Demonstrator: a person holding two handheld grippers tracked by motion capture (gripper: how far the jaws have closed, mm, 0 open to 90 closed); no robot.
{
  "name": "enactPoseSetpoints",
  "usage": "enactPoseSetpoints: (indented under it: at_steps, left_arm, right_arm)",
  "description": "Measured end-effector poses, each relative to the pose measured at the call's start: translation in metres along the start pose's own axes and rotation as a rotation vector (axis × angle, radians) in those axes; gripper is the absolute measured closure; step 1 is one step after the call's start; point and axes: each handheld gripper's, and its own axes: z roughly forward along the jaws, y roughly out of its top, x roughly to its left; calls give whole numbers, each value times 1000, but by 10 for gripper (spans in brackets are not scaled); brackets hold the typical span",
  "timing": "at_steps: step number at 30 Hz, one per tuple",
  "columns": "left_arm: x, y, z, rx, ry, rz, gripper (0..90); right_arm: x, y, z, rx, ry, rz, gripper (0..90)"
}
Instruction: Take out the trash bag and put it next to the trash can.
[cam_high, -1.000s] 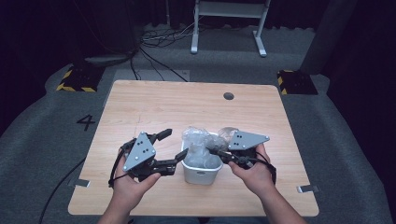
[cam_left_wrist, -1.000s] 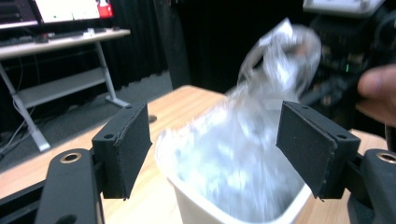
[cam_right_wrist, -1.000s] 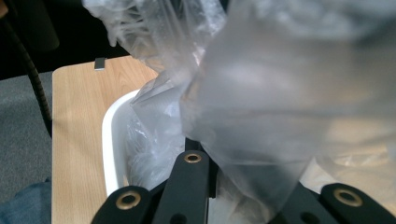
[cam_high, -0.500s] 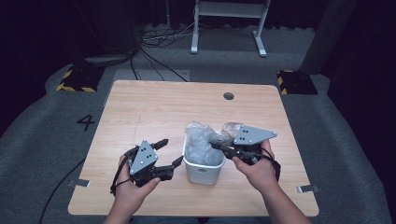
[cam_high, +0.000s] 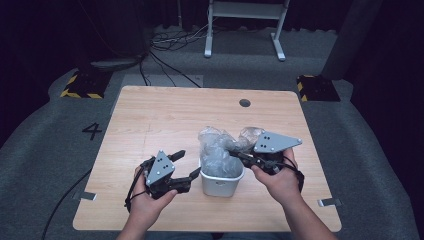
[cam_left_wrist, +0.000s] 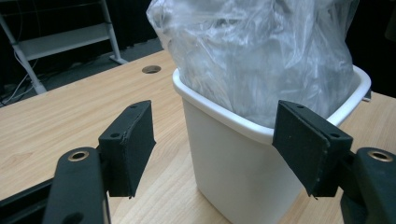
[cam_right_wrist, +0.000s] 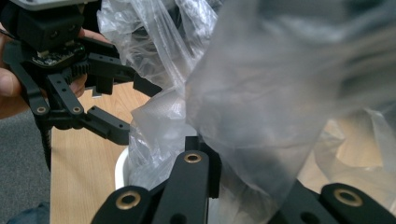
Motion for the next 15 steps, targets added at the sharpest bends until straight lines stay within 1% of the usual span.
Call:
enactPoseSetpoints:
  at_steps: [8, 15]
  left_arm:
    - [-1, -1, 1, 3, -8, 1, 289]
    - [-1, -2, -1, -3, -9, -3, 290]
  right_arm:
    - [-1, 13, -6, -27, -17, -16, 900]
    - [-4, 27, -18, -74, -34, -26, 900]
